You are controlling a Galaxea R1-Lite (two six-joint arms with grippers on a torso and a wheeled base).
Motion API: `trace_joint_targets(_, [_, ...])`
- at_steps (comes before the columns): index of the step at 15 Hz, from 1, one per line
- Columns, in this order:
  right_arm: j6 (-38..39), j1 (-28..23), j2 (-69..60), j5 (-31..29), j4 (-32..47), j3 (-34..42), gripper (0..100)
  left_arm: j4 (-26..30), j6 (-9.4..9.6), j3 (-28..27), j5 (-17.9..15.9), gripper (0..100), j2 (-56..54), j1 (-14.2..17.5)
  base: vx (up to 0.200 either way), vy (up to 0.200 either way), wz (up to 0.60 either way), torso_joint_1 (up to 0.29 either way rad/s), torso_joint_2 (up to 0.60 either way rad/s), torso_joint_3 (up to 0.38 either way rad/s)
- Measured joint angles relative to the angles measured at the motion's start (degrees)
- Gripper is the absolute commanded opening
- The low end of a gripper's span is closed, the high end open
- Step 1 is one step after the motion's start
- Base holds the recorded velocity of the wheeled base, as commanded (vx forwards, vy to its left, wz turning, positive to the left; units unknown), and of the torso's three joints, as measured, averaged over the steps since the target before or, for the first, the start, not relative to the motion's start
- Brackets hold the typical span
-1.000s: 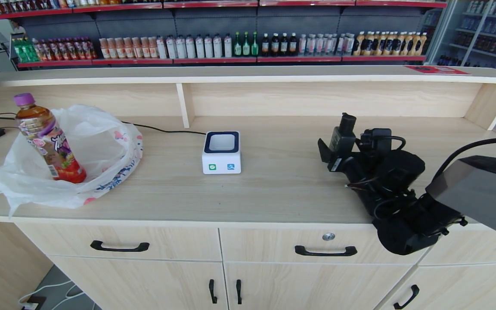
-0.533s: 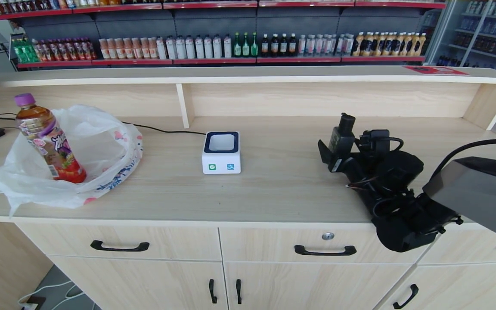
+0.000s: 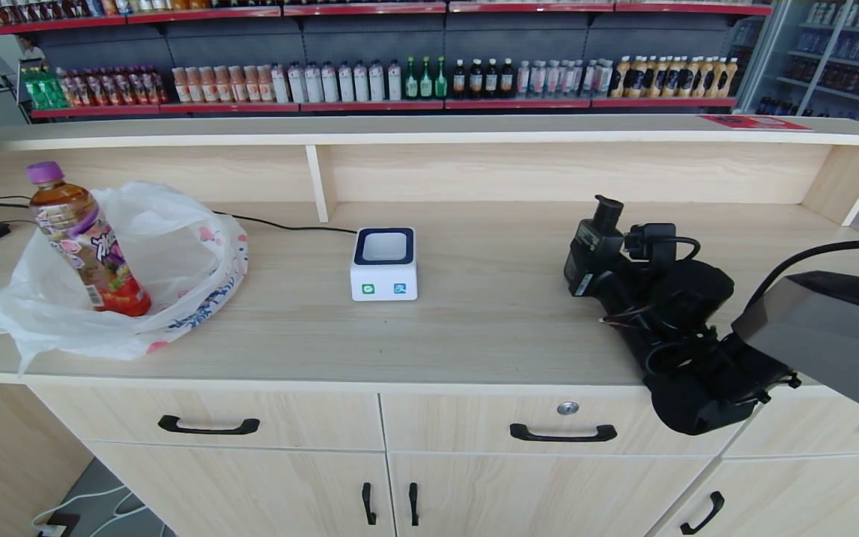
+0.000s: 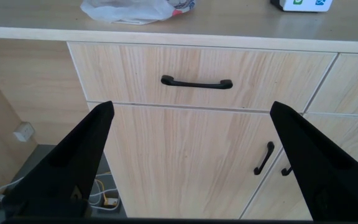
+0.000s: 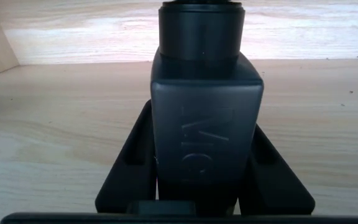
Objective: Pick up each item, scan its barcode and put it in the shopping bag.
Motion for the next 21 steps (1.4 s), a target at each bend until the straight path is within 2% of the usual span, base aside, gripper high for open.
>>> trace_joint_targets(6, [0.0, 0.2, -4.4, 0.0, 0.2, 3.1, 0, 0.1, -0.33, 0.0, 0.0, 100, 0.0, 0.0, 0.000, 0.000, 0.00, 0.000, 0.00, 0.000])
trace_joint_targets(15, [1.8, 2.0, -19.1, 0.1, 0.0, 16.4, 0, 0.2, -2.33, 0.0, 0.0, 100, 0.0, 0.0, 0.000, 0.000, 0.00, 0.000, 0.00, 0.000])
trace_joint_targets(21, [1.7, 18.9, -32.3, 0.1, 0.0, 27.7, 0, 0.2, -2.27, 0.0, 0.0, 100, 0.0, 0.1, 0.000, 0.000, 0.00, 0.000, 0.00, 0.000])
